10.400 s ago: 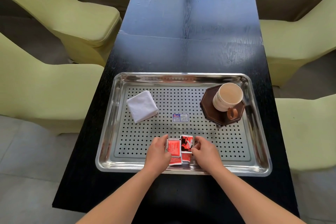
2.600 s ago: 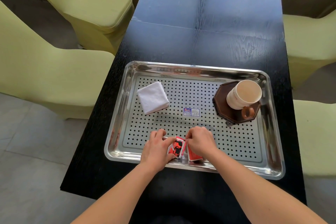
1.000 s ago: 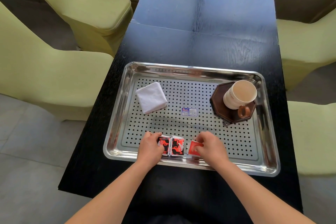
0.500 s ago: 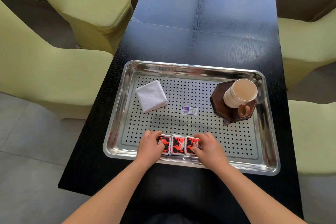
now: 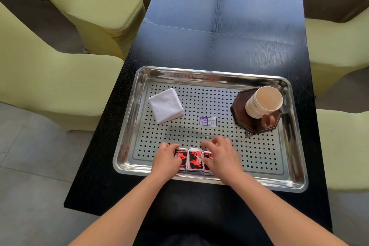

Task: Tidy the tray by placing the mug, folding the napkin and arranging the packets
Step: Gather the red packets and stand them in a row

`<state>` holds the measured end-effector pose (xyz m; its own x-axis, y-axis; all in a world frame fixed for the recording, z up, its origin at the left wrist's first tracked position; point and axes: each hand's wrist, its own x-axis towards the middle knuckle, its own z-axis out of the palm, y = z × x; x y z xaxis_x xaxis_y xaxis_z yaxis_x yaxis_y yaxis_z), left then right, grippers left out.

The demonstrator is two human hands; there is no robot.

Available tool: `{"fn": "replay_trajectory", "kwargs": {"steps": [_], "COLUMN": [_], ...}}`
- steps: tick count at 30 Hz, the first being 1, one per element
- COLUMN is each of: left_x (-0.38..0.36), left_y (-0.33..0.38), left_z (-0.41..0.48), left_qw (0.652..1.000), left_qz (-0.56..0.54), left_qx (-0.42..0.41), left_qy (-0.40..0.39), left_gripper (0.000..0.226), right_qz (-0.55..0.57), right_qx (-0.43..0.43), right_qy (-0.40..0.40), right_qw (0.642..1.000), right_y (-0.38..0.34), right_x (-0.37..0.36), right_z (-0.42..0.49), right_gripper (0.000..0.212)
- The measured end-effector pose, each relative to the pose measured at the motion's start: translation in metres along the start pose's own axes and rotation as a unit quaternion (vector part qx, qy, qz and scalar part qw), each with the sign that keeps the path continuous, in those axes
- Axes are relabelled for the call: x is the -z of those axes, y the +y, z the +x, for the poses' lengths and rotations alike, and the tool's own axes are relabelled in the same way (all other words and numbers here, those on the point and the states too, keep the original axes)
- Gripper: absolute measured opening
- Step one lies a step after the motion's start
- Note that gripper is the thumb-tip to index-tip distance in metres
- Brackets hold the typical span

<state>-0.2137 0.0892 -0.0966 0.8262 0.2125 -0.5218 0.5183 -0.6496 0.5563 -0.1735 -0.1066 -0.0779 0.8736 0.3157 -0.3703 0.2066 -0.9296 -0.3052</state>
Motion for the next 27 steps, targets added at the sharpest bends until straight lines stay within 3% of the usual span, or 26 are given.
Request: {"fn": "replay_trajectory", "kwargs": {"steps": [4,17,23,27], "left_x": [0.0,0.003,0.004,0.005], "left_y": [0.001,0.004,0.003,0.002], "left_z": [0.0,-0.004,-0.005,-0.007], "left_qw": [1.0,1.0,1.0,1.0], "left_qz": [-0.003,-0.009,-0.002,-0.001], "left_qx": [0.004,0.002,-0.006,-0.007], "left_qy": [0.001,0.0,0.0,0.001], "left_gripper": [0.055,0.055,0.06,0.06], "right_qz": [-0.045,-0.025,0.046,0.116], "right_qx": [0.038,0.017,-0.022,-0.095], "right_qy": [-0.024,-0.044,-0.009,0.022], "right_qw": [0.998,0.999,0.999,0.988], "right_y": [-0.019,-0.029,-0.018,0.006], "right_x": [-0.007,-0.018,-0.009,-0.001], "right_z": [0.009,0.016,0.009,-0.008], "right_gripper": [0.058,0.046,0.037,0.036]}}
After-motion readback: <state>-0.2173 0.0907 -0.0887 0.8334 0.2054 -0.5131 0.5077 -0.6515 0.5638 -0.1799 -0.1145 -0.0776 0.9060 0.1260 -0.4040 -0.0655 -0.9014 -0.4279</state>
